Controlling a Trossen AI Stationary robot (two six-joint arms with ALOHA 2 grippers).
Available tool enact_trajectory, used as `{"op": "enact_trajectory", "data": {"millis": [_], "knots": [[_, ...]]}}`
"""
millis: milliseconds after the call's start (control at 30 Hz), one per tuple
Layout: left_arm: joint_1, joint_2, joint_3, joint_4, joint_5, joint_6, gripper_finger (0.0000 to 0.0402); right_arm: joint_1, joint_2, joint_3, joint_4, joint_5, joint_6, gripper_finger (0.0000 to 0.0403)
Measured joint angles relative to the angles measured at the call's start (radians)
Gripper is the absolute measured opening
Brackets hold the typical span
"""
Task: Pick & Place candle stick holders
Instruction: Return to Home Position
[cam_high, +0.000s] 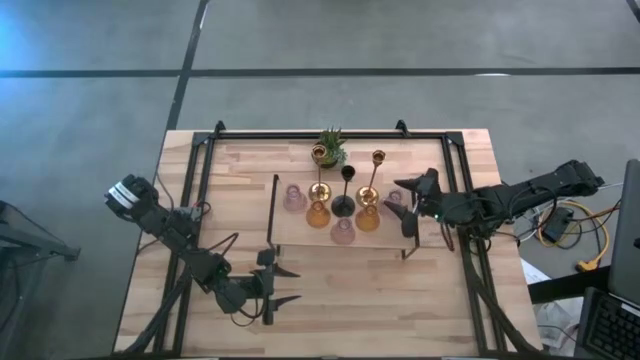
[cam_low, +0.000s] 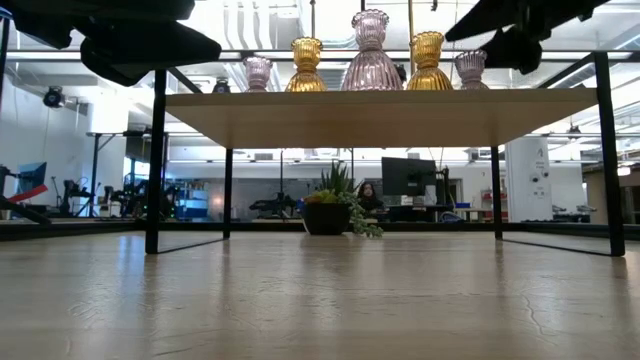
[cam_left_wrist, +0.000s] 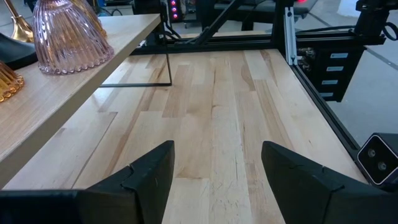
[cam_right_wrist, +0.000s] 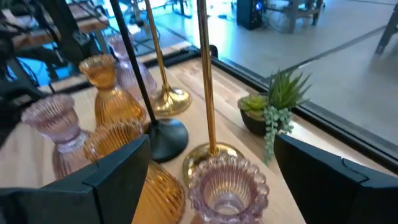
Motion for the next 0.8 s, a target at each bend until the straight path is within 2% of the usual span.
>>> {"op": "enact_trajectory", "data": {"millis": [300,400,500,700,800], "knots": [[0.000,0.000,0.000,0.000,0.000,0.000,0.0245,0.000,-0.064,0.000,0.080,0.000,-0.060,0.0331],[0.000,0.000,0.000,0.000,0.000,0.000,0.0245,0.000,-0.099,0.000,0.127,-0.049,-0.101,0.0329],[0.000,0.000,0.000,0.000,0.000,0.000,0.0245,0.001,-0.145,0.000,0.181,-0.157,-0.104,0.0326],[0.000,0.000,0.000,-0.001,0.000,0.000,0.0245,0.003,-0.208,0.000,0.277,-0.506,-0.092,0.0324],[0.000,0.000,0.000,-0.001,0.000,0.000,0.0245,0.008,-0.208,0.000,0.284,-0.635,-0.047,0.0324]]}}
